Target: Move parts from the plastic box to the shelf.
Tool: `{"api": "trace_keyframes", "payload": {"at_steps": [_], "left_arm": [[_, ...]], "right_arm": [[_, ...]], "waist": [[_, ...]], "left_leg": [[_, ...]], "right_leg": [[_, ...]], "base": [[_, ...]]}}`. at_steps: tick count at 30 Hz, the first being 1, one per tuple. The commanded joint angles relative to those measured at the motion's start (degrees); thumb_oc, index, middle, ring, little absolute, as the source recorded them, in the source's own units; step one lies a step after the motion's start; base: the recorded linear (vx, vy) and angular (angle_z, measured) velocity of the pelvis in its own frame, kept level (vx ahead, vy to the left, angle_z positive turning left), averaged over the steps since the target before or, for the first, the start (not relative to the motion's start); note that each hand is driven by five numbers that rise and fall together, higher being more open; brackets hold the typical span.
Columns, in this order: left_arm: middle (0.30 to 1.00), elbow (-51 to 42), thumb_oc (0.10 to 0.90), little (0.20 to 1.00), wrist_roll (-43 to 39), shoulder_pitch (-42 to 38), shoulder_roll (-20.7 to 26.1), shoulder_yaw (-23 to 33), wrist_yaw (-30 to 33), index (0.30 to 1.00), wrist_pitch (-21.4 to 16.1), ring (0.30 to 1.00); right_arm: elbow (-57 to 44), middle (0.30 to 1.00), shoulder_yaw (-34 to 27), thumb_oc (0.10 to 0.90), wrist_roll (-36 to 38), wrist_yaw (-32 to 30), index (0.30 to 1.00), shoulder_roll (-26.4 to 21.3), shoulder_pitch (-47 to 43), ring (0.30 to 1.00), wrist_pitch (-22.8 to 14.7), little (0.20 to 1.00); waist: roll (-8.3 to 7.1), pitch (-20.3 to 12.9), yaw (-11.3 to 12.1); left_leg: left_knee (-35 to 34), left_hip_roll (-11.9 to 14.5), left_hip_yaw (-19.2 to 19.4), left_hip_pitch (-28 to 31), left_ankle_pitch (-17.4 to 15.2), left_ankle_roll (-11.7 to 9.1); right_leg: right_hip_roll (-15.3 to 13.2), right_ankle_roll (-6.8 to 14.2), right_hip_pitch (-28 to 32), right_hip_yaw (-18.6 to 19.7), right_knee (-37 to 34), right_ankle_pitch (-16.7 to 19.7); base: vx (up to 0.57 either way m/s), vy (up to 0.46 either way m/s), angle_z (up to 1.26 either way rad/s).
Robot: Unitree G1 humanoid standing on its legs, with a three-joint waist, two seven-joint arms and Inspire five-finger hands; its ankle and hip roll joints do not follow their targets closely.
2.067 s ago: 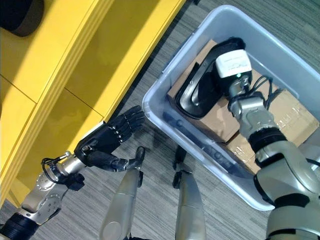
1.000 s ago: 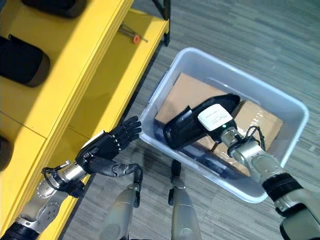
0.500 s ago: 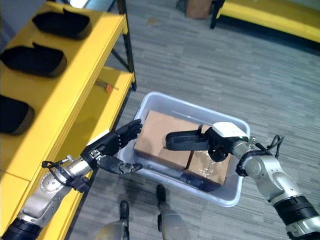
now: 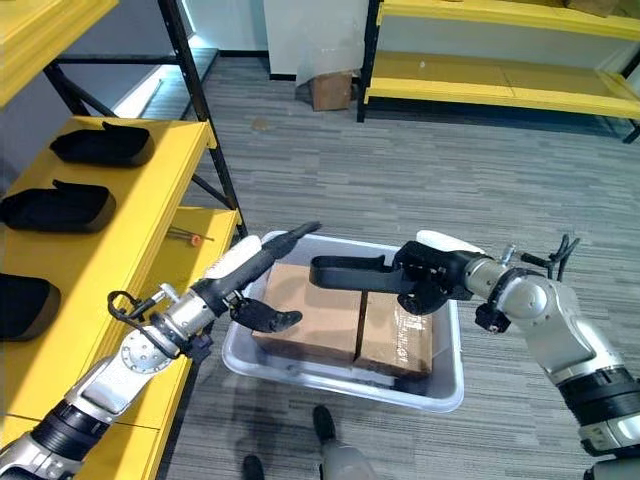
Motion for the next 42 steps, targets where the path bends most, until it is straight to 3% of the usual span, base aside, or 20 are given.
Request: {"api": "trace_keyframes", "payload": {"at_steps": [1, 6, 11, 17, 23, 27, 30, 37, 42], "left_arm": [[1.000, -0.5, 0.900, 1.000, 3.3, -2.4, 1.0, -0.2, 9.8, 1.000, -5.2, 1.000], [1.000, 0.3, 0.900, 1.000, 3.1, -2.8, 1.1, -0.1, 11.0, 1.000, -5.0, 1.000], [1.000, 0.6, 0.900, 1.000, 1.8, -1.6, 0.5, 0.1, 10.7, 1.000, -5.5, 1.000], [1.000, -0.1, 0.900, 1.000, 2.7, 0.1, 0.4, 0.9, 10.7, 1.000, -5.5, 1.000], [1.000, 1.0, 0.900, 1.000, 2.9, 0.0, 0.5, 0.5, 11.5, 1.000, -5.7, 1.000], [1.000, 0.8, 0.900, 1.000, 1.9, 1.1, 1.1, 0.7, 10.0, 1.000, -6.5, 1.000], [1.000, 0.9, 0.900, 1.000, 0.8, 1.1, 0.4, 0.8, 9.7, 1.000, -7.3, 1.000], [1.000, 1.8, 0.900, 1.000, -0.2, 0.6, 1.4, -0.2, 10.1, 1.000, -8.3, 1.000], [1.000, 1.6, 0.900, 1.000, -1.8, 0.7, 1.7, -0.2, 9.5, 1.000, -8.4, 1.000]], "right_arm": [[-5.1, 0.300, -1.6, 0.400, 4.5, 2.9, 0.300, -2.2, -6.7, 0.300, -1.8, 0.300], [-7.9, 0.300, -0.5, 0.400, 2.8, 2.9, 0.300, -1.5, -6.2, 0.300, -2.1, 0.300], [-9.8, 0.300, 0.0, 0.400, 3.6, 3.4, 0.300, -2.7, -8.1, 0.300, -0.9, 0.300], [-14.2, 0.300, 0.0, 0.400, 5.8, 7.0, 0.300, -3.4, -7.9, 0.300, -2.0, 0.300], [-17.2, 0.300, 1.6, 0.400, 6.9, 6.5, 0.300, -3.9, -8.9, 0.300, -2.0, 0.300], [-16.6, 0.300, 2.1, 0.400, 16.6, 7.6, 0.300, -3.2, -11.3, 0.300, -1.4, 0.300], [-22.2, 0.300, 2.3, 0.400, 23.0, 13.6, 0.300, -0.3, -11.5, 0.300, -1.9, 0.300], [-18.8, 0.300, 2.9, 0.400, 29.1, 13.8, 0.300, -0.2, -11.7, 0.300, -0.6, 0.300], [-14.0, 0.300, 1.8, 0.400, 31.0, 17.9, 0.300, -0.3, -9.5, 0.300, -0.6, 0.300]], "waist": [[-3.06, -8.7, 0.0], [-3.19, -8.8, -0.1], [-3.26, -9.0, 0.0], [-3.48, -9.4, 0.4], [-3.46, -9.5, 0.3], [-3.52, -9.6, 0.9], [-3.46, -9.6, 1.1], [-3.64, -9.8, 1.7], [-3.95, -9.8, 2.1]], "left_leg": [[-0.4, 3.0, 0.1, -2.5, -1.5, -1.0], [-0.4, 3.1, 0.6, -1.8, -1.6, -0.8], [-0.4, 3.0, 0.4, -1.6, -1.8, -0.8], [-0.4, 3.0, 0.3, -1.8, -1.5, -0.8], [-0.4, 3.2, 0.7, -1.3, -2.0, -0.8], [-0.4, 3.2, 0.3, -0.9, -2.0, -0.8], [-0.4, 3.3, 0.1, -1.2, -1.5, -0.8], [-0.4, 3.3, -0.8, -1.3, -1.4, -0.8], [-0.4, 3.3, -1.5, -1.3, -1.4, -0.8]], "right_leg": [[-2.3, 4.4, 5.1, -0.3, 0.0, -8.2], [-2.5, 4.7, 5.6, -0.1, 0.0, -8.0], [-2.3, 4.6, 5.9, 0.1, 0.0, -8.2], [-2.4, 4.7, 5.8, -0.2, 0.0, -8.0], [-2.4, 4.7, 6.3, -0.1, 0.0, -8.4], [-2.5, 4.8, 6.7, -0.4, 0.0, -8.5], [-2.6, 4.7, 6.4, -0.3, 0.0, -8.1], [-2.6, 4.8, 6.5, -0.5, 0.0, -8.1], [-2.6, 4.8, 6.7, -0.7, 0.0, -8.2]], "base": [[0.01, 0.025, -0.07], [0.01, 0.005, -0.01], [0.00, 0.000, 0.00], [0.00, 0.000, 0.00], [0.01, 0.003, 0.00], [0.02, -0.010, -0.03], [0.00, 0.000, 0.00], [0.00, 0.000, 0.00], [0.00, 0.000, 0.00]]}}
